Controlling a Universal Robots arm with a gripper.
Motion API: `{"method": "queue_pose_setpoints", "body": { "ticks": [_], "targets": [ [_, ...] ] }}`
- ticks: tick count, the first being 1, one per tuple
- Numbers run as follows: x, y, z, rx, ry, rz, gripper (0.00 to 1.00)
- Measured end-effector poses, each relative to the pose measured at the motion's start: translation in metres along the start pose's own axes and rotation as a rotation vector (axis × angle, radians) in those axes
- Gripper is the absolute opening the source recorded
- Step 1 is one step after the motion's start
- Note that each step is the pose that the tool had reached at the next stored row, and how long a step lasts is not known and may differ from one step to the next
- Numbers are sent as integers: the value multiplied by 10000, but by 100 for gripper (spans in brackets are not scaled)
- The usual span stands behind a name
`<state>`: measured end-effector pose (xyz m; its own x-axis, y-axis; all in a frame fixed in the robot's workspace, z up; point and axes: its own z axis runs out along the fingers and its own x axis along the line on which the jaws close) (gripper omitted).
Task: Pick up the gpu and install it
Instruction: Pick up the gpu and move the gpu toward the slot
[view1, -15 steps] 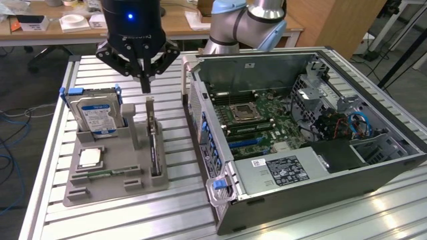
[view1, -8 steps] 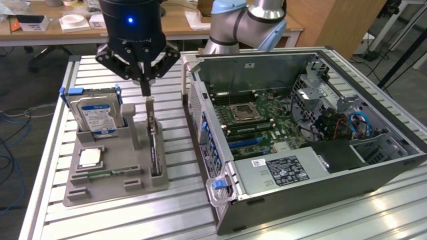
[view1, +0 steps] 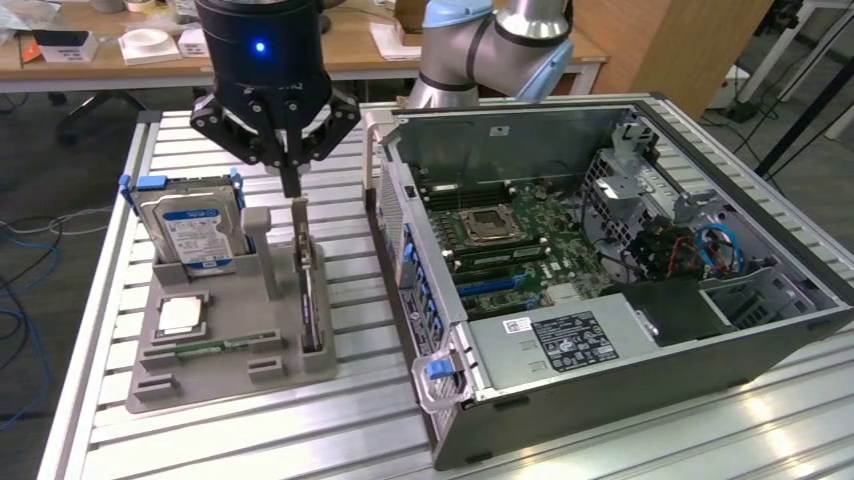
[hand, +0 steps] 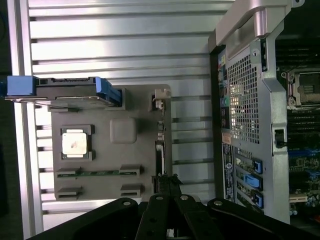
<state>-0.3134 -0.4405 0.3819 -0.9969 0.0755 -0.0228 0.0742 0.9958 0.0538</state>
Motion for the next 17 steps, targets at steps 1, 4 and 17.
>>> {"method": "queue_pose_setpoints", "body": {
  "ticks": [1, 4, 17],
  "targets": [
    [1, -3, 3, 0, 0, -1, 11],
    [6, -13, 12, 2, 2, -2, 11],
    [11, -25, 26, 3, 2, -2, 17]
  ]
}}
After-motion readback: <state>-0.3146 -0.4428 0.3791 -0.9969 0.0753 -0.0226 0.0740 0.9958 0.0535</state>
